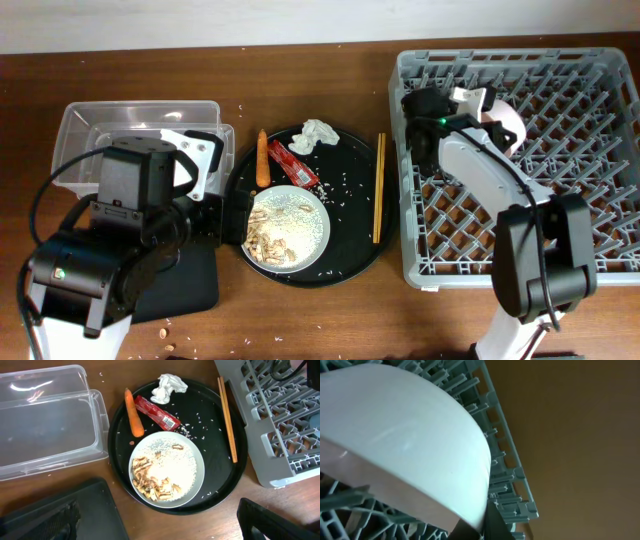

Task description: Sort waste into correct bins and load items into the dishwasher rack

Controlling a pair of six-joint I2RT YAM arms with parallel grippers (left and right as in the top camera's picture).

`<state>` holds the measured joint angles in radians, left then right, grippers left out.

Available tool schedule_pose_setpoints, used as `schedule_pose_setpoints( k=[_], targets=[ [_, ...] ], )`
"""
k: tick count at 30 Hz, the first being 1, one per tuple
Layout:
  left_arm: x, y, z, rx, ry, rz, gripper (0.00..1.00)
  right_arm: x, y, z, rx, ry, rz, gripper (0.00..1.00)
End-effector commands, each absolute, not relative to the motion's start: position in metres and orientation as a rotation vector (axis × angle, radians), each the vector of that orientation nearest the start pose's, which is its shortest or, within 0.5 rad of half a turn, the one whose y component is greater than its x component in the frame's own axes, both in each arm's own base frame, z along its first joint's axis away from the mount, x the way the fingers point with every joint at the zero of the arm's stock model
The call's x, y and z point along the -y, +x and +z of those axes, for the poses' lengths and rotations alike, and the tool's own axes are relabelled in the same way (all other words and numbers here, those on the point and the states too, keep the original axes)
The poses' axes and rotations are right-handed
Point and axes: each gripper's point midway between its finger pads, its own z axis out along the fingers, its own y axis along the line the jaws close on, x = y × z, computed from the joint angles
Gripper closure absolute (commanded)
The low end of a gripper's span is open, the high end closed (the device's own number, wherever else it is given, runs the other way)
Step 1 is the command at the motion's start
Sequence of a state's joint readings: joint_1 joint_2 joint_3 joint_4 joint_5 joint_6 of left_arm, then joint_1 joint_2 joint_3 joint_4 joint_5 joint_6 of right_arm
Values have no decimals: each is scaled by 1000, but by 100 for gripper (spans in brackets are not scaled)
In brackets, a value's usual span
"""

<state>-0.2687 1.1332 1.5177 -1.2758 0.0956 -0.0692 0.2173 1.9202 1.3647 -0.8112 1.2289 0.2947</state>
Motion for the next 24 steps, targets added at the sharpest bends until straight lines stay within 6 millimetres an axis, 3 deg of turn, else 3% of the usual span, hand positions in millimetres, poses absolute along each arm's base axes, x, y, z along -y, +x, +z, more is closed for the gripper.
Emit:
schedule_pose_setpoints(
  k=[1,2,4,6,7,8,9,11,12,13,14,15,18,21,23,24],
  targets=[
    [85,253,314,-2443,276,-256,1,52,400,140,-2324,133,-1409,73],
    [85,253,314,-2443,276,-256,1,28,400,142,-2386,95,-1265,60],
    [85,253,314,-2443,276,-256,1,-11,400,159,-2424,60,-1016,53],
    [85,253,314,-2443,276,-256,1,-84,391,191,-2458,-38,-563,39],
    [85,253,314,-2443,276,-256,1,-140,373,202,-2497,-161,-222,37],
    [85,253,314,-2443,276,-256,1,-178,357,198,-2549,-263,-5,38],
    [85,253,314,-2443,276,-256,1,-200,342,180,-2638,-241,111,47],
    [85,253,314,-2443,276,-256,1,-198,340,148,-2725,-132,71,71],
    [85,253,314,-2443,276,-256,1,-195,344,120,-2786,-61,32,80],
    [85,253,314,-2443,276,-256,1,-187,350,88,-2849,-16,-31,79],
    [85,253,314,-2443,276,-256,1,-175,359,58,-2896,31,-82,72],
    [85,253,314,-2443,276,-256,1,-169,363,47,-2914,56,-102,71],
    [85,253,314,-2443,276,-256,1,-151,366,17,-2983,122,-135,72],
    [85,253,314,-2443,276,-256,1,-163,360,3,-3042,110,-49,85],
    [85,253,314,-2443,276,-256,1,-182,363,4,-3039,-101,96,86],
    [85,253,314,-2443,276,-256,1,-176,365,8,-3026,-71,56,67]
  ],
)
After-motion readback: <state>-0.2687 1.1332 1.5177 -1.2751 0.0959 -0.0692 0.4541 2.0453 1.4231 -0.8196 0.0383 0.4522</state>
